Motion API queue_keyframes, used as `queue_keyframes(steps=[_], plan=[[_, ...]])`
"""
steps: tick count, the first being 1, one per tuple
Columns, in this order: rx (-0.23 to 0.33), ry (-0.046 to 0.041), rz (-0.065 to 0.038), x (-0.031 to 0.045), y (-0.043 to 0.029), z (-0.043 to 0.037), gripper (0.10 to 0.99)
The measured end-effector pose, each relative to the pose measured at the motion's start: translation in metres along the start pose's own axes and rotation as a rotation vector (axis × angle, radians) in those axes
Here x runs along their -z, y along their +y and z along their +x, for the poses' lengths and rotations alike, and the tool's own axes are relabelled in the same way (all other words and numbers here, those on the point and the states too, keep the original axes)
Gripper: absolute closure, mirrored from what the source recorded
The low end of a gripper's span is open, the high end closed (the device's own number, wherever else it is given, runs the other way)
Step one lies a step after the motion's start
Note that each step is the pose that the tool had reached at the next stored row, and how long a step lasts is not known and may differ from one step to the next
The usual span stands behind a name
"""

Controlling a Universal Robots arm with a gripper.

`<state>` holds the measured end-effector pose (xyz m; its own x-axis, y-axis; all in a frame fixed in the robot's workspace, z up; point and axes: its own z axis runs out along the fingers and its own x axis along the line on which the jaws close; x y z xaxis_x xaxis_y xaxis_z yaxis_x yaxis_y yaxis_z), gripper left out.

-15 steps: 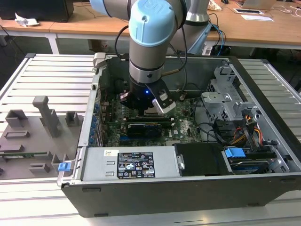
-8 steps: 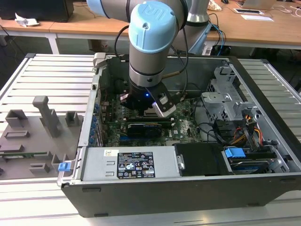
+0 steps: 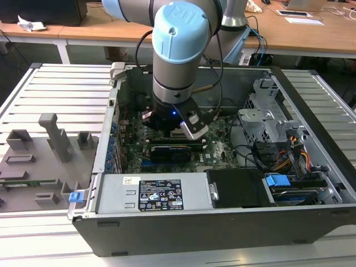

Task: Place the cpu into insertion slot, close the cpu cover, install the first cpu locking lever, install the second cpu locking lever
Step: 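Install the second cpu locking lever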

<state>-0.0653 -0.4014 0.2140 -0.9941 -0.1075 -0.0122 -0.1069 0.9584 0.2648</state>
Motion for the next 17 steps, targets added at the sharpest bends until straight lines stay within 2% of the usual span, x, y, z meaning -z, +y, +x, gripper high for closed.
queue_keyframes(steps=[5,8,10,12,17], plan=[[-0.001,-0.0006,-0.001,0.0003,-0.0019,0.0026,0.980],[-0.001,-0.0005,-0.003,-0.0032,-0.0028,0.0038,0.980],[0.000,-0.0032,-0.027,-0.0112,-0.0048,0.0057,0.980],[0.000,-0.0042,-0.038,-0.0148,-0.0049,0.0082,0.980],[0.000,-0.0053,-0.046,-0.0185,-0.0017,0.0096,0.980]])
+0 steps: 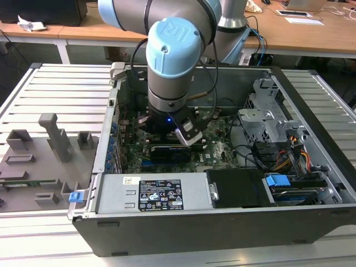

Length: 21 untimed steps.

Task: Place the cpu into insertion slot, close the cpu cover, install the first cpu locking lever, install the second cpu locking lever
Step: 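Install the second cpu locking lever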

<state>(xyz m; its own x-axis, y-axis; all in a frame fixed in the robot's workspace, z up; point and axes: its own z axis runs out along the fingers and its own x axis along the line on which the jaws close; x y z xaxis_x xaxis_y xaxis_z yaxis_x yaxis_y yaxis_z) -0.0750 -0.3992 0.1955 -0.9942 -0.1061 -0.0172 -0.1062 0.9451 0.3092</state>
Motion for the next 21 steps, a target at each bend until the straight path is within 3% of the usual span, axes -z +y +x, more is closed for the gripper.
queue_keyframes(steps=[3,14,16,18,21], plan=[[0.000,-0.0004,-0.005,-0.0013,0.0005,0.0032,0.980],[0.000,-0.0004,-0.004,-0.0007,0.0005,0.0035,0.980],[-0.001,-0.0002,-0.001,-0.0007,0.0002,0.0035,0.980],[-0.001,0.0008,0.009,-0.0006,0.0001,0.0035,0.980],[-0.001,0.0004,0.008,0.0027,0.0013,0.0034,0.980]])
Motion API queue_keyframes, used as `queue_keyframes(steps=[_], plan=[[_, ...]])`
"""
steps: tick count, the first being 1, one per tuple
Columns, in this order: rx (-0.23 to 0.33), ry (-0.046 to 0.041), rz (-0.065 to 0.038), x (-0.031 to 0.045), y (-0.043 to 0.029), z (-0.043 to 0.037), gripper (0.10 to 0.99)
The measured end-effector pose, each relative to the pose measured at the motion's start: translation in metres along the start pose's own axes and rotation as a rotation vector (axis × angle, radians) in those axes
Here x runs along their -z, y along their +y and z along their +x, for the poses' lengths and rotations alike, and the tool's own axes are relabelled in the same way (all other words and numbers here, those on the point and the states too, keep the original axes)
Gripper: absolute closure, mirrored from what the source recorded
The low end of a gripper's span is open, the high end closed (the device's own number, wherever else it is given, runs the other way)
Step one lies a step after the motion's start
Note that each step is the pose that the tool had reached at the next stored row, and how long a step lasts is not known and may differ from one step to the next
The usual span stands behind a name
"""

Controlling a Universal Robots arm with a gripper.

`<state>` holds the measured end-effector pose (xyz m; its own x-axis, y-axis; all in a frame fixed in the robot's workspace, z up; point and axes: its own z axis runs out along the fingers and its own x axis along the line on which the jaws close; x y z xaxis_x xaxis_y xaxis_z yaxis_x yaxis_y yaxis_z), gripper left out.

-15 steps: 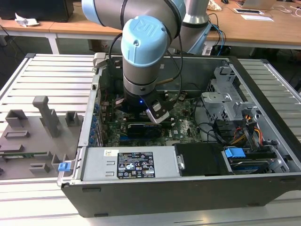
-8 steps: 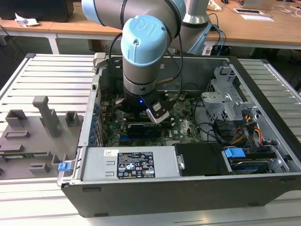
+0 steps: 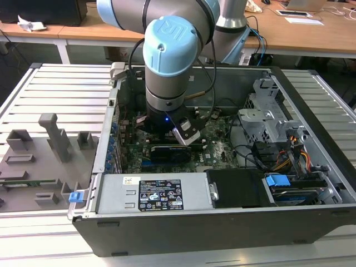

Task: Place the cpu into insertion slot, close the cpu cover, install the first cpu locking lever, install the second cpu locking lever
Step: 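Install the second cpu locking lever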

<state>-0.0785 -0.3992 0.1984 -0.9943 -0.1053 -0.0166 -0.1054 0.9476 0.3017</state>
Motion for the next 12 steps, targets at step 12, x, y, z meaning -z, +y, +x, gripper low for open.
queue_keyframes(steps=[12], plan=[[0.000,0.0001,-0.001,0.0120,0.0037,-0.0002,0.980]])
